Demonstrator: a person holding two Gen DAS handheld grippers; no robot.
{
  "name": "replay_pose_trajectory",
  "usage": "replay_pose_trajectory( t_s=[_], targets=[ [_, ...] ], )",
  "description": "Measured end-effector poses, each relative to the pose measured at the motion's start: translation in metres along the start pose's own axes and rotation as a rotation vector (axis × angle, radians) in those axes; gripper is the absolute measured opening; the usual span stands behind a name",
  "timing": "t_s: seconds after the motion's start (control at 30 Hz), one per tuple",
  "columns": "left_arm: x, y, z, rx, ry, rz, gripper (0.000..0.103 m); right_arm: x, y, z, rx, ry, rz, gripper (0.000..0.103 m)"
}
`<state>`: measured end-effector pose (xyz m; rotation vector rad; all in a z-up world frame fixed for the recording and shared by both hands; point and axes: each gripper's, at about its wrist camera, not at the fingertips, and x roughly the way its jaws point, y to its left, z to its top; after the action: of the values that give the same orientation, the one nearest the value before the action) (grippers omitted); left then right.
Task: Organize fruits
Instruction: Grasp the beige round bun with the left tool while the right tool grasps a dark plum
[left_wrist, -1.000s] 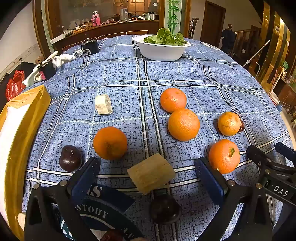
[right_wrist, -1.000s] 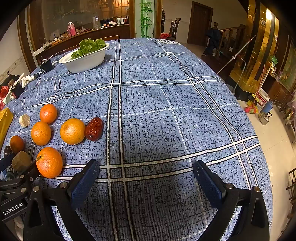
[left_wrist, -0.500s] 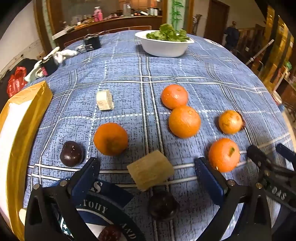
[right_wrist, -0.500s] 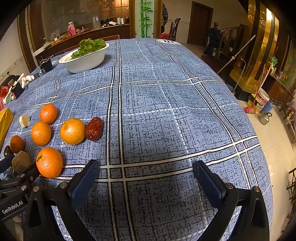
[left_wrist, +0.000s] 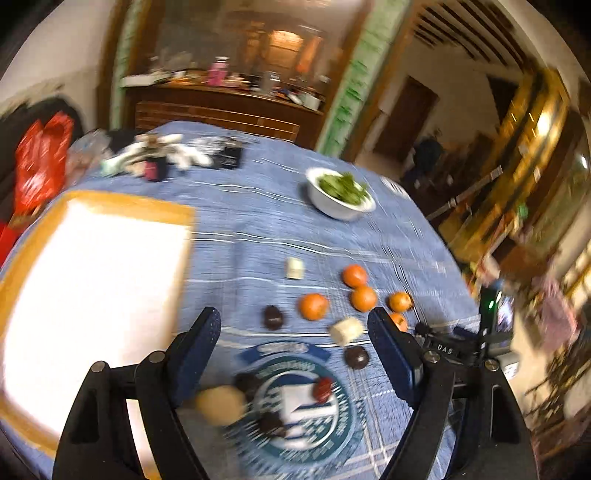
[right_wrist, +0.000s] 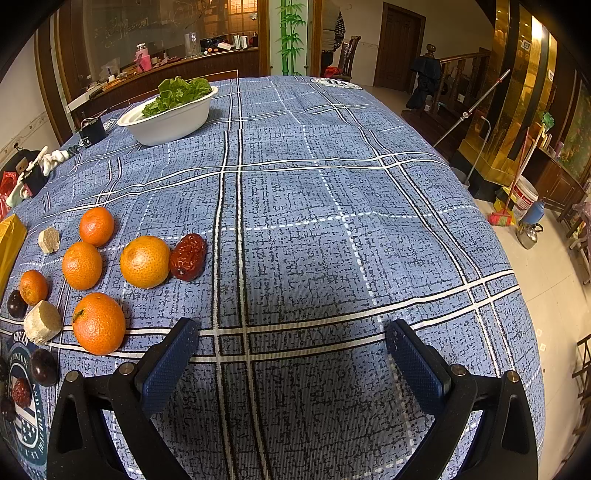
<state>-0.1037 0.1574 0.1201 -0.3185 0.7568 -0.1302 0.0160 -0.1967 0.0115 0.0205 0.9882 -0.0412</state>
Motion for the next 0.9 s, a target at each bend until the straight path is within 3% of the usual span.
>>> replay_pose_trajectory(
  t_s=[0.1,0.2,0.27,0.5,0.53,0.57,0.6,0.63,0.67,0.8,0.9],
  targets=[
    [-0.038,0.036,-0.002,-0.052,-0.032,0.015,0.082,0.0,0.0,0.0,-0.001,0.0,-0.001,0.103],
    [-0.07,0.056,-0.009,-0.044,-0.1,0.095,0.089,0.0,0.0,-0.001,0.005,-0.002,0.007,0.103],
    [-0.08,0.063,-0.015,-0.032,-0.122,0.109,0.091,-0.001,-0.001,-0.002,0.014,0.001,0.022,0.103],
    [-0.072,0.045,-0.036,0.052,-0.087,0.048,0.091,-0.008,0.006,-0.005,0.0,0.13,0.005,0.103],
    [-0.066,0.042,-0.039,0.066,-0.069,0.04,0.091,-0.012,0.005,-0.007,0.025,0.145,0.0,0.101],
    [-0.063,0.039,-0.042,0.078,-0.059,0.033,0.091,-0.02,0.004,-0.009,0.049,0.129,0.011,0.088],
    [-0.055,0.033,-0.045,0.1,-0.044,0.025,0.089,-0.03,0.004,-0.013,0.065,0.108,0.05,0.073],
    [-0.052,0.029,-0.05,0.112,-0.036,0.023,0.086,-0.041,0.006,-0.016,0.077,0.08,0.124,0.071],
    [-0.042,0.022,-0.053,0.141,-0.011,0.013,0.077,-0.053,0.012,-0.02,0.073,0.048,0.201,0.071],
    [-0.006,0.004,-0.064,0.244,0.075,0.033,0.048,-0.08,0.045,-0.032,-0.005,-0.014,0.362,0.07],
    [0.016,-0.003,-0.071,0.327,0.117,0.087,0.042,-0.081,0.076,-0.036,-0.066,0.0,0.461,0.056]
  ],
)
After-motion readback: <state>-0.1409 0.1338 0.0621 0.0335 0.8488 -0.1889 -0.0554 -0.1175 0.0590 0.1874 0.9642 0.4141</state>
